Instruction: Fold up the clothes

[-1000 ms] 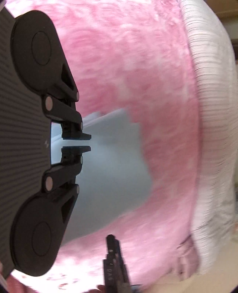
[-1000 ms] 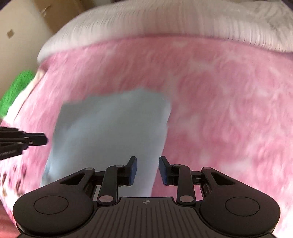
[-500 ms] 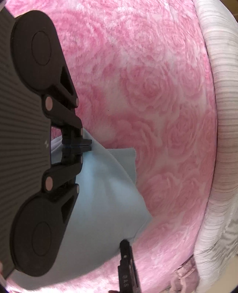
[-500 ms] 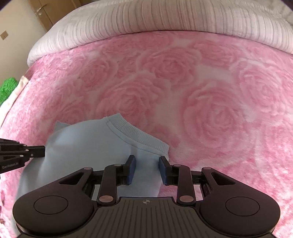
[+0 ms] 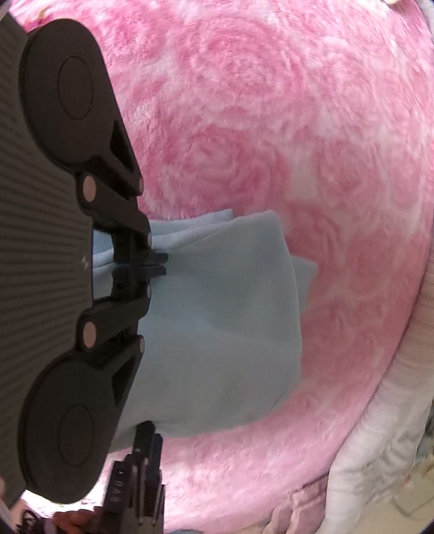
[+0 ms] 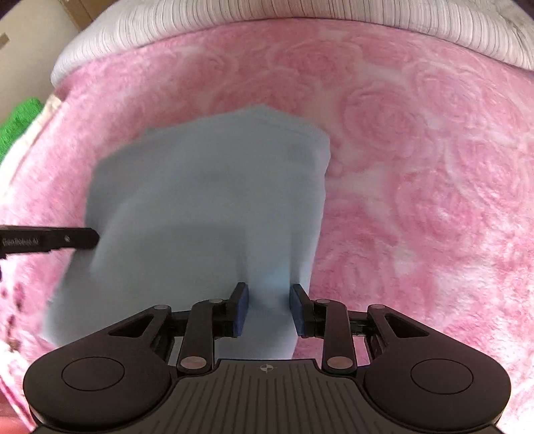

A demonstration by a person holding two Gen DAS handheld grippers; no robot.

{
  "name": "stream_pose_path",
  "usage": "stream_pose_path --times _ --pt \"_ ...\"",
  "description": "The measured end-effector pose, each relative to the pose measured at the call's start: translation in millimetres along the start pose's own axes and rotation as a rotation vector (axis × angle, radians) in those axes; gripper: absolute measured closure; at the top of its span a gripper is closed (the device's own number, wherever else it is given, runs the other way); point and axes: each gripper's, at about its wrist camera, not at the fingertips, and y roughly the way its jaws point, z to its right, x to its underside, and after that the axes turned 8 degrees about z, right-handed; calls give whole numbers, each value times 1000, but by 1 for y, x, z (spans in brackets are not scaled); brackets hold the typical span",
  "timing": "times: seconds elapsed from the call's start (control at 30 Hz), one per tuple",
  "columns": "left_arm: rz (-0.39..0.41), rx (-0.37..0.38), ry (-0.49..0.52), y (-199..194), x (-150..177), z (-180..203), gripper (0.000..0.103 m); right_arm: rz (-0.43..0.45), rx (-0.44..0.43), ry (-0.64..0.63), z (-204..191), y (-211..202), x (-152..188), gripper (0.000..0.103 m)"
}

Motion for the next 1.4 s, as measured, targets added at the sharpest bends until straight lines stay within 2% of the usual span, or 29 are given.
stream_pose_path --times 0.1,0.17,0.2,0.27,0.37,0.4,0.63,0.97,1.03,1.1,1.27,1.33,1.4 --pt "-21 -45 29 -11 -10 13 97 -31 25 2 -4 -1 -11 72" --pt "-38 -92 34 -25 -12 23 86 -27 50 55 -1 -11 -15 72" --pt "-42 -120 36 -32 -11 27 77 -19 66 86 0 -18 -15 72" --pt "-63 -175 58 -42 -6 35 73 -17 97 151 3 -31 -10 70" --pt "-105 -219 86 -51 8 41 73 -66 120 208 1 -39 6 54" --pt "-122 -228 87 -52 13 41 73 -83 127 227 1 -42 12 52" --pt "-184 -236 94 -66 40 38 71 -94 173 327 -4 -64 40 51" --pt "-149 -207 164 -91 31 31 62 -57 229 388 -29 -91 41 51" --pt "-141 -191 149 -91 30 24 61 -49 231 384 -33 -91 39 51" --pt "-122 -140 95 -91 27 13 61 -37 232 375 -36 -91 37 51" --pt "-14 112 -240 -84 27 -47 60 -5 130 533 1 -79 41 51" --pt "-11 185 -356 -72 28 -68 61 7 88 596 15 -74 42 50" --pt "-22 238 -419 -58 27 -82 60 20 46 659 30 -69 44 48"
